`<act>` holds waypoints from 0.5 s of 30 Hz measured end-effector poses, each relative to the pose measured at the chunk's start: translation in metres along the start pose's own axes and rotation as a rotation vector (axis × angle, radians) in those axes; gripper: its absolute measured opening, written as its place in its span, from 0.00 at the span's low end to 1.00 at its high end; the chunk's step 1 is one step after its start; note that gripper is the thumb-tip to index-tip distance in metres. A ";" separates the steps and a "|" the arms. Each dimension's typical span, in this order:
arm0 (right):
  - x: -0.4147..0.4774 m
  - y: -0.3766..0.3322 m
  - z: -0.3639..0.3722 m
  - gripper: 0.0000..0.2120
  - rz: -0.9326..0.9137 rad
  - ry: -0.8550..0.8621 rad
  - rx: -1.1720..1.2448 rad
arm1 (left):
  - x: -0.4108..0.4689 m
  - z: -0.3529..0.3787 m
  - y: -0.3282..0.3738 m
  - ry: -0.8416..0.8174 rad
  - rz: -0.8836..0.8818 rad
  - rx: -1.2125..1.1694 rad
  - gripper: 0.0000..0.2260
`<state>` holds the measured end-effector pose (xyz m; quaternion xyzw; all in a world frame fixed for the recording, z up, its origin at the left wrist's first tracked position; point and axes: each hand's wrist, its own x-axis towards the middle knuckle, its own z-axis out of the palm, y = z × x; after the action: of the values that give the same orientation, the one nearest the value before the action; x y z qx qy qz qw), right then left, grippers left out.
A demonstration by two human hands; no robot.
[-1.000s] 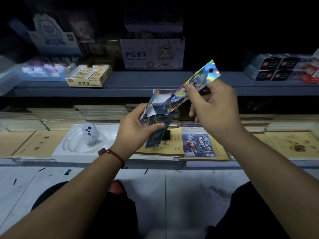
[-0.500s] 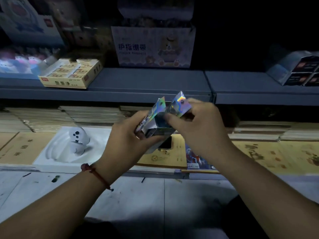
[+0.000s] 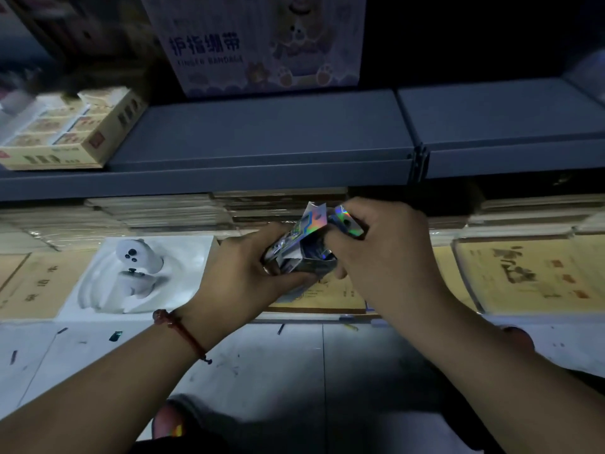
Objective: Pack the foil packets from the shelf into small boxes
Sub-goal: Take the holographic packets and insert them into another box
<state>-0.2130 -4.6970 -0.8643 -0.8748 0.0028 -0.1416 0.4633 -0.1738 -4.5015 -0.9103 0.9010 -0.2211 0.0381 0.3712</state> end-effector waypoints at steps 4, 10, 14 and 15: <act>0.001 0.005 -0.004 0.09 0.035 -0.006 -0.009 | 0.000 0.001 0.006 -0.002 -0.014 0.001 0.24; -0.013 0.001 -0.013 0.07 0.120 -0.077 0.066 | -0.008 0.004 0.017 -0.001 -0.012 0.014 0.18; -0.022 0.003 -0.017 0.07 0.134 -0.115 0.061 | -0.014 0.005 0.026 -0.017 -0.009 -0.020 0.20; -0.023 0.003 -0.017 0.06 0.131 -0.122 0.019 | -0.015 0.005 0.030 -0.027 -0.001 -0.028 0.20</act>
<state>-0.2393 -4.7095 -0.8630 -0.8754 0.0307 -0.0576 0.4790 -0.2006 -4.5180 -0.8985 0.8962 -0.2262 0.0227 0.3810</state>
